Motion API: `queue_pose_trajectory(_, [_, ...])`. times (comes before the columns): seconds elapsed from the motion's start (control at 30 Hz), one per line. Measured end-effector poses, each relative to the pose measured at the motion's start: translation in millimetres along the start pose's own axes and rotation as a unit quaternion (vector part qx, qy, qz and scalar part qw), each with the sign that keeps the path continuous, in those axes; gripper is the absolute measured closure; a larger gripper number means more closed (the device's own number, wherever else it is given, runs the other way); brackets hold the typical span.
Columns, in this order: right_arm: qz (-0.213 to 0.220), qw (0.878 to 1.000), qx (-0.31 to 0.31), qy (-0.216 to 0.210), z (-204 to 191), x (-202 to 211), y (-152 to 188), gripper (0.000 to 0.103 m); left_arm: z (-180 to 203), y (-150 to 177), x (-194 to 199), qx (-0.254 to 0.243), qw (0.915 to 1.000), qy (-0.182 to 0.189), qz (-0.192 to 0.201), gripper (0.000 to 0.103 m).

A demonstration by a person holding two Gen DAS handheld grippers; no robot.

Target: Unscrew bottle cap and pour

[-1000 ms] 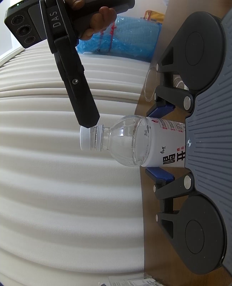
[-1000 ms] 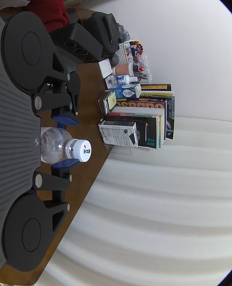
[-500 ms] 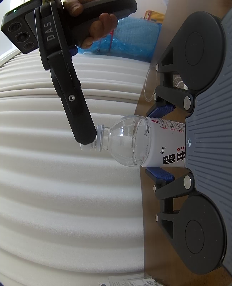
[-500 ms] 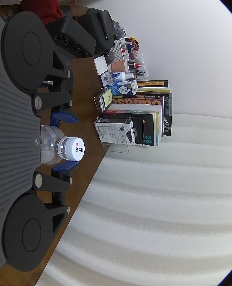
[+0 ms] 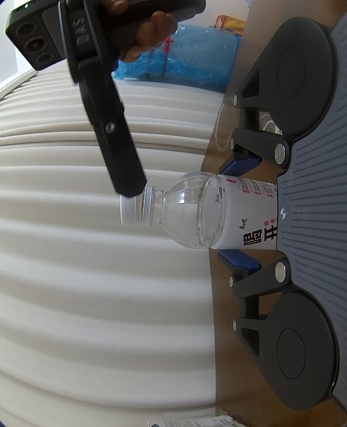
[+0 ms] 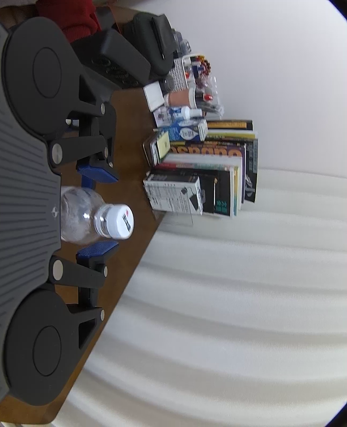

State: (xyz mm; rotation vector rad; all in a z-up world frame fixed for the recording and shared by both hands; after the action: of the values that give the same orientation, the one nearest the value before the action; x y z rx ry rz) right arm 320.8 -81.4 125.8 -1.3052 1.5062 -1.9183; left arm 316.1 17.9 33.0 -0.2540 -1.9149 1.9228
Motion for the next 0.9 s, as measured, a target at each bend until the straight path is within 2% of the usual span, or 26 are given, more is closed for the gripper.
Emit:
queue_pose_trajectory(0.27, [0.005, 1.000, -0.006, -0.005, 0, -6, 0, 0.051, 0, 0, 1, 0.000, 1.0000, 0.000, 0.000, 0.043])
queue_pose_trajectory(0.57, [0.013, 1.000, 0.000, 0.015, 3, -10, -5, 0.051, -3, -1, 0, 0.001, 1.0000, 0.001, -0.001, 0.043])
queue_pose_trajectory(0.67, [0.018, 1.000, -0.003, 0.016, 5, -11, -5, 0.057, -3, -2, 0, 0.002, 1.0000, 0.001, -0.001, 0.043])
queue_pose_trajectory(0.7, [0.018, 1.000, -0.005, 0.016, 6, -12, -4, 0.064, -3, -2, 1, 0.002, 1.0000, 0.001, -0.001, 0.043])
queue_pose_trajectory(0.77, [0.018, 1.000, -0.010, 0.015, 8, -13, -2, 0.066, -4, -1, 0, 0.002, 1.0000, 0.002, -0.001, 0.043])
queue_pose_trajectory(0.8, [0.020, 1.000, -0.012, 0.013, 9, -13, -2, 0.071, -4, -1, 0, 0.002, 1.0000, 0.002, -0.001, 0.043])
queue_pose_trajectory(0.9, [0.027, 0.999, -0.020, 0.010, 12, -11, 0, 0.071, -4, -2, 0, 0.001, 1.0000, 0.002, -0.001, 0.043])
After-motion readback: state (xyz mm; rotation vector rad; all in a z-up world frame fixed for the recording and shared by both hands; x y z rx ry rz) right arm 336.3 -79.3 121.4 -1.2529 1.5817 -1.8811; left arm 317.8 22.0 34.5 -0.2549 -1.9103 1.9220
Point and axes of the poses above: each gripper's, at about its wrist camera, not at the fingertips, and x roughly against the way its jaws point, z to its right, y to its underside, the point moved 7 cm from there along -x, roughly the way its jaws point, and after that the axes turned 12 degrees about -y, right-handed, at the moved point
